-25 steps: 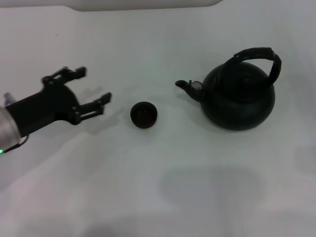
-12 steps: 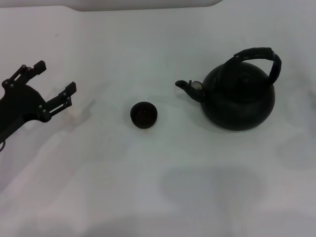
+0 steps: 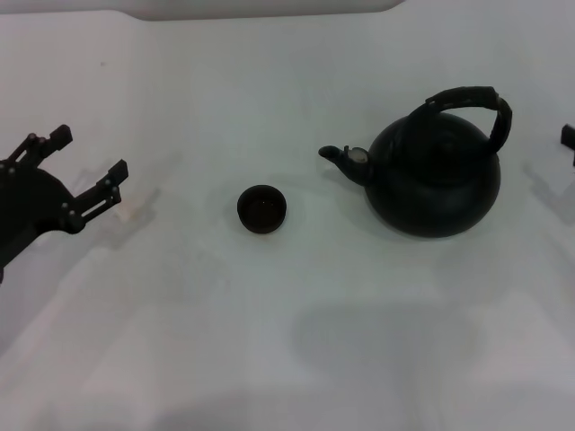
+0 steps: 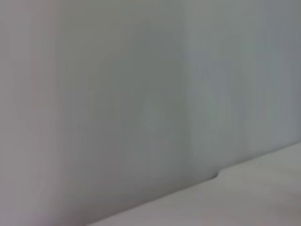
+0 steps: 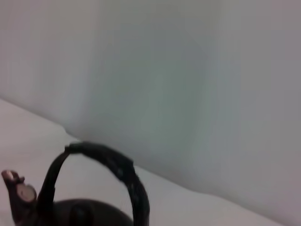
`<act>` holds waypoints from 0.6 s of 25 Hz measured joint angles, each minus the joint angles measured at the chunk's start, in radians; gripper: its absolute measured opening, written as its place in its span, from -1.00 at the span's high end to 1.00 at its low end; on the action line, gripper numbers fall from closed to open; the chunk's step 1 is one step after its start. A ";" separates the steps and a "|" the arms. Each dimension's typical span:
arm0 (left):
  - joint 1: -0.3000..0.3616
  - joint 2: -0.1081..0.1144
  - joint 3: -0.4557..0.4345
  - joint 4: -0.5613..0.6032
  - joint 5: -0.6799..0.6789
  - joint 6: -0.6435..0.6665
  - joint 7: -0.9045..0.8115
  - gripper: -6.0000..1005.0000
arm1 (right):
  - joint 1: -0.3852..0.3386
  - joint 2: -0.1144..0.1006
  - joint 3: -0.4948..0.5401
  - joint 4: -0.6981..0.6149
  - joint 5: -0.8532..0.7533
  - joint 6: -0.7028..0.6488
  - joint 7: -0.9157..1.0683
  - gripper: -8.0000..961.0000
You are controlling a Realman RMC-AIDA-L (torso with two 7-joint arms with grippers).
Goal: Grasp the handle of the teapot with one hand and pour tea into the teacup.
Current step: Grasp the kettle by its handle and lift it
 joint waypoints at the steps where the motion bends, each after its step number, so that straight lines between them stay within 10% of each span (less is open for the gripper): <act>1: -0.001 -0.001 0.000 0.006 0.000 0.000 0.002 -0.72 | -0.013 0.000 0.001 0.033 -0.016 -0.001 0.022 -0.25; 15: 0.005 -0.002 -0.002 0.056 -0.044 -0.028 0.054 -0.72 | -0.107 0.003 -0.206 0.299 -0.211 -0.268 0.215 -0.24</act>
